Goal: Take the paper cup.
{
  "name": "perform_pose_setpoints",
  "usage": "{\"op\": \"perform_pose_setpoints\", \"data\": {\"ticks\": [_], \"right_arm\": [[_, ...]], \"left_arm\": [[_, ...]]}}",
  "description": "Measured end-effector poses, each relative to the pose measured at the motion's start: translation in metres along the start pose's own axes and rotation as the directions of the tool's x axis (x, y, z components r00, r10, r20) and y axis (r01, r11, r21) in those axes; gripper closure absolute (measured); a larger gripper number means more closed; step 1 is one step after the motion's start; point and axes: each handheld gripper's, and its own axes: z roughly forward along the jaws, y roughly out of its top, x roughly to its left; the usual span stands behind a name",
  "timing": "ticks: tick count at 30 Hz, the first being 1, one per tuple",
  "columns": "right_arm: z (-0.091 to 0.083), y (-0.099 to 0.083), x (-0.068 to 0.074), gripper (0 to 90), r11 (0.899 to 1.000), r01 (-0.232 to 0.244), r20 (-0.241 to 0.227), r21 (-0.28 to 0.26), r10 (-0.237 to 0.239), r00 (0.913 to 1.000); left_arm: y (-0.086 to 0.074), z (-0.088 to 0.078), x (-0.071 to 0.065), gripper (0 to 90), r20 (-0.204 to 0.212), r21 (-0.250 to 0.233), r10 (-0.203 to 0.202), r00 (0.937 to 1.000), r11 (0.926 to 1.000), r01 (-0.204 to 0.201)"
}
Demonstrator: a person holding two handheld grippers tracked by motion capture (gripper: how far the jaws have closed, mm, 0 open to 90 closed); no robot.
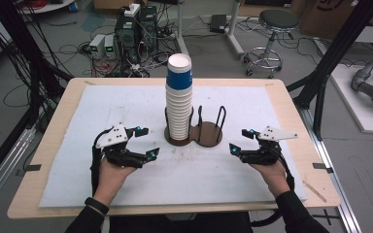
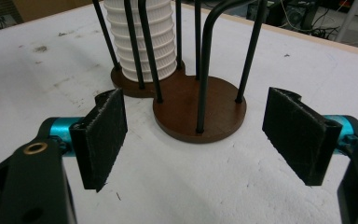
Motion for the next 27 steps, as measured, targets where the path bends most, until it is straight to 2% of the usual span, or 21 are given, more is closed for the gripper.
{"op": "perform_pose_setpoints", "data": {"ticks": [4,5,7,10,14,27], "right_arm": [[-0.001,0.000,0.000,22.3,1.000,0.003,0.001,-0.005,-0.003,1.0000],[-0.001,0.001,0.000,22.2,1.000,0.006,0.003,-0.009,-0.006,1.0000],[-0.002,0.001,0.000,22.3,1.000,0.008,0.001,-0.012,-0.008,1.0000],[-0.004,0.001,0.000,22.3,1.000,0.013,0.006,-0.015,-0.013,0.9999],[-0.006,0.001,0.000,22.2,1.000,0.007,0.008,-0.024,-0.007,0.9999],[-0.009,0.002,0.000,22.2,1.000,0.007,0.013,-0.029,-0.007,0.9999]], "left_arm": [[0.003,-0.005,0.001,17.7,0.011,-0.033,-0.038,0.9992,0.9987,0.039],[0.004,-0.006,0.001,17.7,0.003,-0.037,-0.041,0.9991,0.9985,0.042],[0.006,-0.007,0.001,17.7,0.011,-0.050,-0.033,0.9994,0.9982,0.033],[0.012,-0.009,0.002,14.5,-0.012,-0.055,-0.025,0.9996,0.9982,0.024],[0.013,-0.010,0.005,12.1,-0.023,-0.055,-0.036,0.9991,0.9979,0.035],[0.018,-0.004,0.002,11.9,-0.017,-0.037,-0.024,0.9996,0.9990,0.024]]}}
